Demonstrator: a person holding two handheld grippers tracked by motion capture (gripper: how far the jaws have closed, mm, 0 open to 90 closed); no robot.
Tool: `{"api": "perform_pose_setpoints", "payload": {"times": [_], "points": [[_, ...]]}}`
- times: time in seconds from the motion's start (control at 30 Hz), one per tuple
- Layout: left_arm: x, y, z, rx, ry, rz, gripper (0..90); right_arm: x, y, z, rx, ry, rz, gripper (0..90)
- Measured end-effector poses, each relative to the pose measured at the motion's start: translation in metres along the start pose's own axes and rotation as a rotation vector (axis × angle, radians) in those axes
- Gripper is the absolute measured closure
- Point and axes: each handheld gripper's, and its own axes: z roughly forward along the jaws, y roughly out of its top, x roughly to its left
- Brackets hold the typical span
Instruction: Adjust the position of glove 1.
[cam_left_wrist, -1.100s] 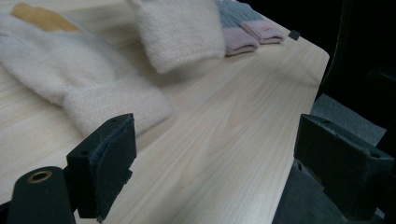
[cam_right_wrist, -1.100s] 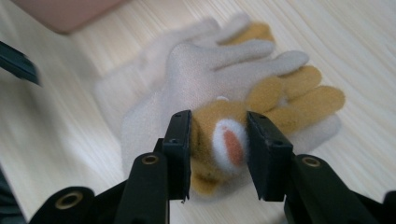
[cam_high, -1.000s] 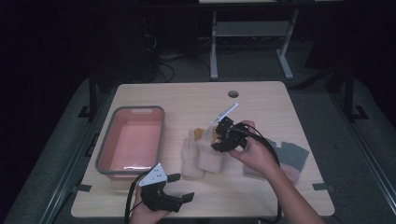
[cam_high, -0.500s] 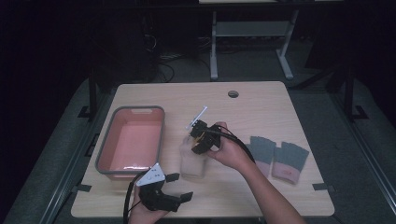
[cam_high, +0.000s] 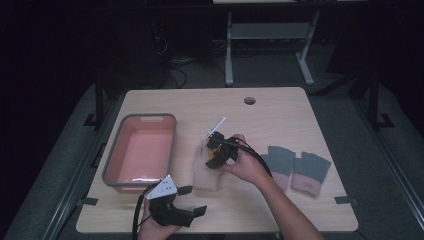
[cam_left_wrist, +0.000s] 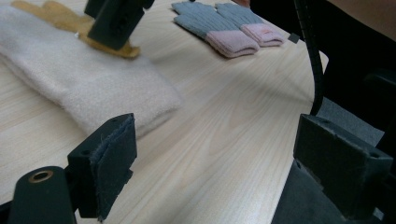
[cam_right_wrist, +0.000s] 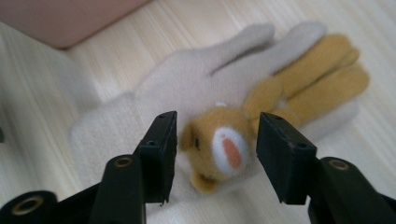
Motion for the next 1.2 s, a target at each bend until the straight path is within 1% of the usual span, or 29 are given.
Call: {"api": "perform_pose_setpoints", "payload": {"times": [0.03, 0.1, 0.13, 0.27, 0.33, 0.4, 0.43, 0.47, 0.5, 0.57, 0.6, 0.63, 0.67, 0.7, 0.73, 0.77, 0.87, 0.9, 0.93, 0.97, 1.03, 1.07, 1.1, 1.13, 1.17, 1.2], "points": [[-0.001, 0.000, 0.000, 0.000, -0.001, -0.009, 13.4, 0.001, 0.000, -0.002, -0.008, 0.002, 0.001, 46.4], [0.000, 0.000, 0.000, 0.002, -0.001, -0.008, 13.4, 0.004, 0.004, -0.004, -0.018, -0.003, -0.013, 44.5], [0.000, 0.000, 0.001, 0.003, -0.001, -0.009, 13.4, 0.005, 0.005, -0.004, -0.021, 0.002, -0.015, 44.0], [-0.001, 0.000, 0.001, 0.008, -0.003, -0.006, 13.4, 0.012, 0.015, -0.003, -0.030, 0.000, -0.037, 40.5], [-0.001, 0.000, 0.001, 0.006, -0.005, -0.006, 13.4, 0.016, 0.020, 0.001, -0.022, -0.010, -0.059, 39.8], [-0.001, 0.000, 0.000, 0.005, -0.006, -0.006, 13.5, 0.018, 0.022, 0.004, -0.016, -0.009, -0.060, 38.8], [-0.001, 0.000, 0.000, 0.000, -0.006, -0.011, 13.5, 0.021, 0.026, 0.011, 0.008, -0.024, -0.070, 37.4], [-0.001, 0.000, 0.000, 0.000, -0.006, -0.011, 13.5, 0.021, 0.026, 0.011, 0.008, -0.024, -0.070, 37.4], [-0.001, 0.000, -0.001, 0.005, -0.006, -0.014, 13.5, 0.023, 0.028, 0.020, 0.028, -0.039, -0.081, 35.5], [-0.001, 0.000, 0.000, 0.003, -0.012, -0.004, 13.8, 0.025, 0.030, 0.027, 0.046, -0.068, -0.098, 35.2], [-0.001, 0.000, 0.000, 0.003, -0.012, -0.004, 13.8, 0.025, 0.030, 0.027, 0.046, -0.068, -0.098, 35.2], [-0.002, 0.000, 0.000, 0.006, -0.013, -0.001, 13.8, 0.027, 0.030, 0.031, 0.061, -0.083, -0.110, 35.2], [-0.002, 0.000, 0.001, 0.013, -0.016, 0.006, 13.9, 0.029, 0.029, 0.038, 0.089, -0.118, -0.152, 35.5], [-0.002, 0.000, 0.001, 0.013, -0.016, 0.006, 13.9, 0.029, 0.029, 0.038, 0.089, -0.118, -0.152, 35.5], [-0.003, 0.000, 0.001, 0.012, -0.017, 0.005, 13.9, 0.030, 0.028, 0.039, 0.099, -0.132, -0.168, 35.8], [-0.003, 0.000, 0.001, 0.013, -0.017, 0.002, 13.9, 0.029, 0.027, 0.040, 0.100, -0.138, -0.179, 36.2], [-0.002, 0.000, 0.002, 0.016, -0.016, -0.003, 13.9, 0.024, 0.020, 0.035, 0.108, -0.125, -0.190, 37.1], [-0.002, 0.000, 0.002, 0.013, -0.018, -0.006, 13.9, 0.023, 0.016, 0.033, 0.108, -0.123, -0.189, 37.1], [-0.002, 0.000, 0.003, 0.009, -0.017, -0.013, 13.9, 0.019, 0.011, 0.030, 0.104, -0.119, -0.179, 37.1], [-0.002, 0.000, 0.003, 0.009, -0.017, -0.013, 13.9, 0.019, 0.011, 0.030, 0.104, -0.119, -0.179, 37.1], [-0.002, 0.001, 0.005, 0.014, -0.023, -0.018, 13.9, 0.015, 0.005, 0.027, 0.104, -0.112, -0.169, 37.2], [-0.002, 0.002, 0.006, 0.021, -0.029, -0.024, 13.9, 0.012, -0.002, 0.023, 0.106, -0.108, -0.165, 37.1], [-0.002, 0.002, 0.008, 0.014, -0.035, -0.035, 14.0, 0.011, -0.005, 0.021, 0.104, -0.107, -0.160, 37.1], [-0.002, 0.002, 0.008, 0.014, -0.035, -0.035, 14.1, 0.011, -0.005, 0.021, 0.104, -0.107, -0.160, 37.1], [-0.003, 0.003, 0.013, 0.018, -0.048, -0.052, 14.2, 0.007, -0.012, 0.017, 0.097, -0.102, -0.146, 37.1], [-0.003, 0.004, 0.016, 0.029, -0.054, -0.060, 14.2, 0.006, -0.015, 0.014, 0.082, -0.100, -0.140, 37.4]]}}
